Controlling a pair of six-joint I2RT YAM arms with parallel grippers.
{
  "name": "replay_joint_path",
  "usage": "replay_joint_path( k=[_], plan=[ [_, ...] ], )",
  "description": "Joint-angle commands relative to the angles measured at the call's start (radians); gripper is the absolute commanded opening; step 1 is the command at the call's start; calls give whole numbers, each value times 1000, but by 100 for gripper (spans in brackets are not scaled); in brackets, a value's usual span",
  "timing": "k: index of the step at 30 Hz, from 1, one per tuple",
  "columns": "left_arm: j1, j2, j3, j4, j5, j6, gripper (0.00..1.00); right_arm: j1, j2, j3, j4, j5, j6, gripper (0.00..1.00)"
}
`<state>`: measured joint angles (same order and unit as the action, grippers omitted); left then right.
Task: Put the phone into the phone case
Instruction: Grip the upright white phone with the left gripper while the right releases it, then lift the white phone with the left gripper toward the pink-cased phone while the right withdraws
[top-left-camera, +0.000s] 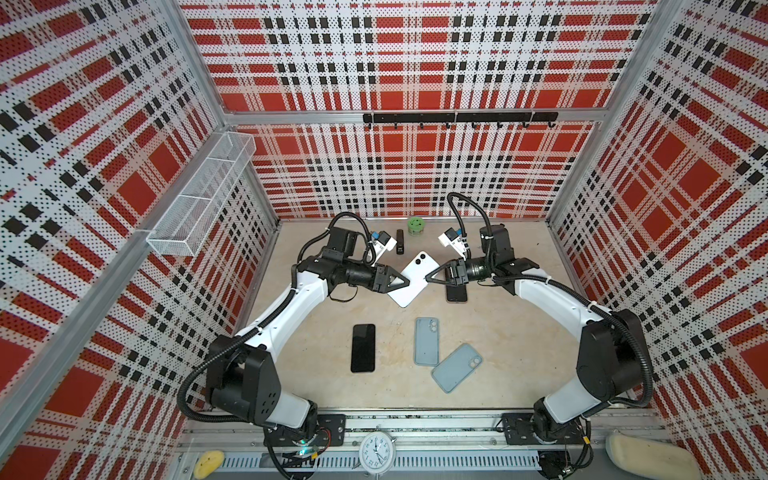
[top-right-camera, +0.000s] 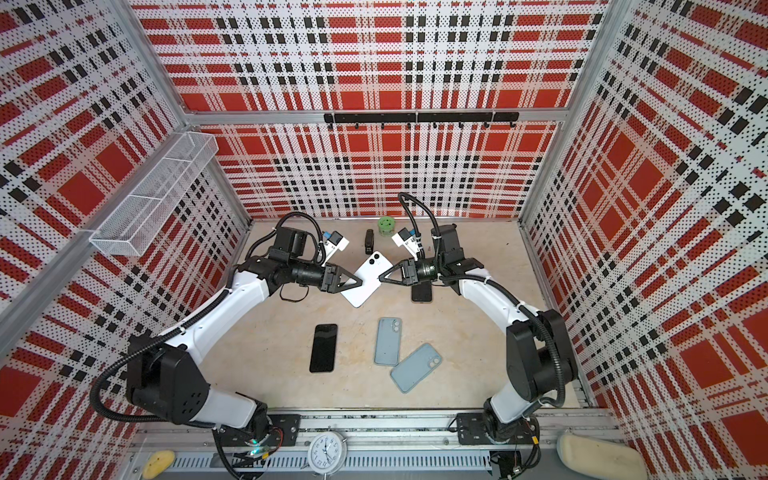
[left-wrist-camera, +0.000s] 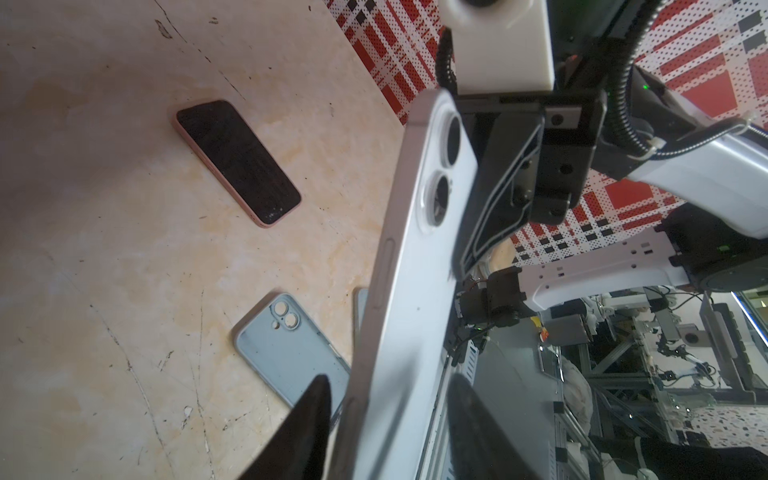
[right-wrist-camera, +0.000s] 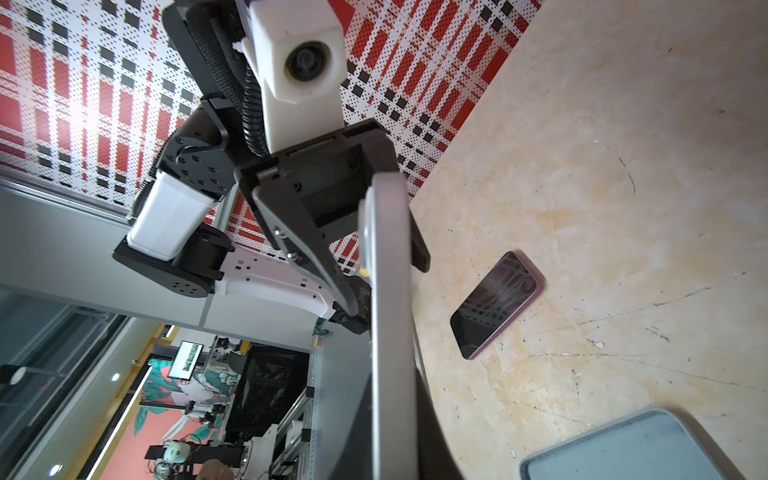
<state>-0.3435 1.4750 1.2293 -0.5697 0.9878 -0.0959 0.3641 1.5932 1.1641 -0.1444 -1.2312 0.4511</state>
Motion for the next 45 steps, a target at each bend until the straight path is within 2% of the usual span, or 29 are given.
replay_joint_path(
  k=[1,4,11,13,14,15,18,23,28,30,35,39,42,45],
  plan=[
    [-23,-6,1,-12,74,9,36,-21,-28,-20,188,-9,72,0],
    [-31,-7,-2,-2,73,-3,23,-31,-19,-28,228,-3,102,0],
    [-42,-15,-12,22,52,-35,5,-44,-4,-19,235,58,117,0],
    [-44,-23,-17,37,25,-55,0,-50,-4,-14,215,95,110,4],
    [-45,-29,-20,50,8,-69,0,-52,-6,-10,199,118,103,10],
    [-47,-35,-23,64,-15,-84,0,-53,-8,-2,168,149,86,22],
    [-60,-60,-18,85,-140,-113,0,-55,-17,20,67,267,43,42],
    [-127,-97,30,63,-484,-51,0,-57,-38,26,-9,426,62,54],
    [-207,-132,47,87,-839,74,0,-58,-84,1,-10,516,136,59],
    [-238,-143,36,117,-943,128,0,-58,-108,-15,2,539,169,61],
    [-291,-142,6,197,-1088,273,0,-59,-165,-41,23,572,239,71],
    [-364,-165,-91,347,-1213,504,0,-59,-177,-31,14,558,305,76],
    [-422,-204,-227,570,-1256,699,0,-60,-170,-31,28,515,361,77],
    [-434,-217,-296,687,-1238,796,0,-60,-162,-41,55,468,404,78]
  ],
)
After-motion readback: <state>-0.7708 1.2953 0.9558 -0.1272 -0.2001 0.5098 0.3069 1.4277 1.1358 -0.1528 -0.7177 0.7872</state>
